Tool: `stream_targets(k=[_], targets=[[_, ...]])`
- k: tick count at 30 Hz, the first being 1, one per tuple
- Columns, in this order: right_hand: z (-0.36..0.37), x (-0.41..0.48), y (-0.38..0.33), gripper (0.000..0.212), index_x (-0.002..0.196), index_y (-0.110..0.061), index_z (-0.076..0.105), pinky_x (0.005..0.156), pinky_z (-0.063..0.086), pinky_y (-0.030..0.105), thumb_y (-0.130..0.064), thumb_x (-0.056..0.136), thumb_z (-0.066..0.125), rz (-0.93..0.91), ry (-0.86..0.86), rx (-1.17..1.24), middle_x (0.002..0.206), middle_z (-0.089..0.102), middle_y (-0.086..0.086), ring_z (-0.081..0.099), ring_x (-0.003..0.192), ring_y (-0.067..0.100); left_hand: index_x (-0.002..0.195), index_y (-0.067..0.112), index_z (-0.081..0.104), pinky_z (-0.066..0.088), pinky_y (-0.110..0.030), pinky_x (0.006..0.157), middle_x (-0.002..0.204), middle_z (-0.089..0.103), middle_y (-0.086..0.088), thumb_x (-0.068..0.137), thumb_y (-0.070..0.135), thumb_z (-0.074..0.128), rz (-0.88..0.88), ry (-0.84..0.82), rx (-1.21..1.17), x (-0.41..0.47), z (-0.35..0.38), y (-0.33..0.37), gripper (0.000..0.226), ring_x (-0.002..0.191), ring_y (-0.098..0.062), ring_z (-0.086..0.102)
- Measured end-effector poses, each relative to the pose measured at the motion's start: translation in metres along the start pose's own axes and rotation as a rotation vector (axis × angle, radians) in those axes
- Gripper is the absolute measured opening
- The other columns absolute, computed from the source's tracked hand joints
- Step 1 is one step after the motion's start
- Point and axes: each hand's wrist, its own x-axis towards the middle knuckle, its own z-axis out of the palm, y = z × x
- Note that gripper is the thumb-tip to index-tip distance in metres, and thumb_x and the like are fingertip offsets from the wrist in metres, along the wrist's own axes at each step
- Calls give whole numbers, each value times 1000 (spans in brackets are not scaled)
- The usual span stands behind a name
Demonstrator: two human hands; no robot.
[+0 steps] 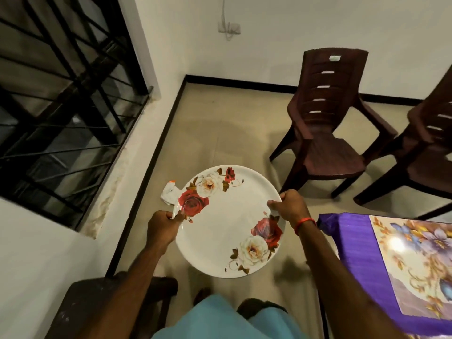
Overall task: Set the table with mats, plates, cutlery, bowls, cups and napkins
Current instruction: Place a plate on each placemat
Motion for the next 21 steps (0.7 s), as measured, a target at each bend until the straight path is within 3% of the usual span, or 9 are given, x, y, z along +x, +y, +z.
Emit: stream_targets(k=[5,10,15,21], targets=[[-22,25,-16,21,90,-8,73,57,50,24,-28,86,78,59,67,40,84,73,4,69,74,17,89,8,74,64,-45,72,82,76,-7,90,40,77,48,-74,37,53,20,44,32,76,-28,74],[-43,60,-16,20,83,-8,72,61,54,29,-27,86,78,149,138,95,79,72,5,67,71,17,72,6,72,63,-54,70,71,73,-9,86,45,78,104,-152,95,107,52,91,42,71,-33,73],[-66,101,-5,21,73,-11,69,66,56,32,-26,85,78,208,196,145,73,69,4,67,69,19,69,5,71,62,-58,67,67,73,-11,85,45,80,129,-232,125,158,100,139,44,70,-37,74],[-104,141,6,25,68,-11,63,51,39,22,-21,88,74,287,239,208,71,64,3,57,61,10,68,10,74,63,-55,71,64,74,-5,87,34,81,186,-345,171,198,153,218,32,68,-32,74]])
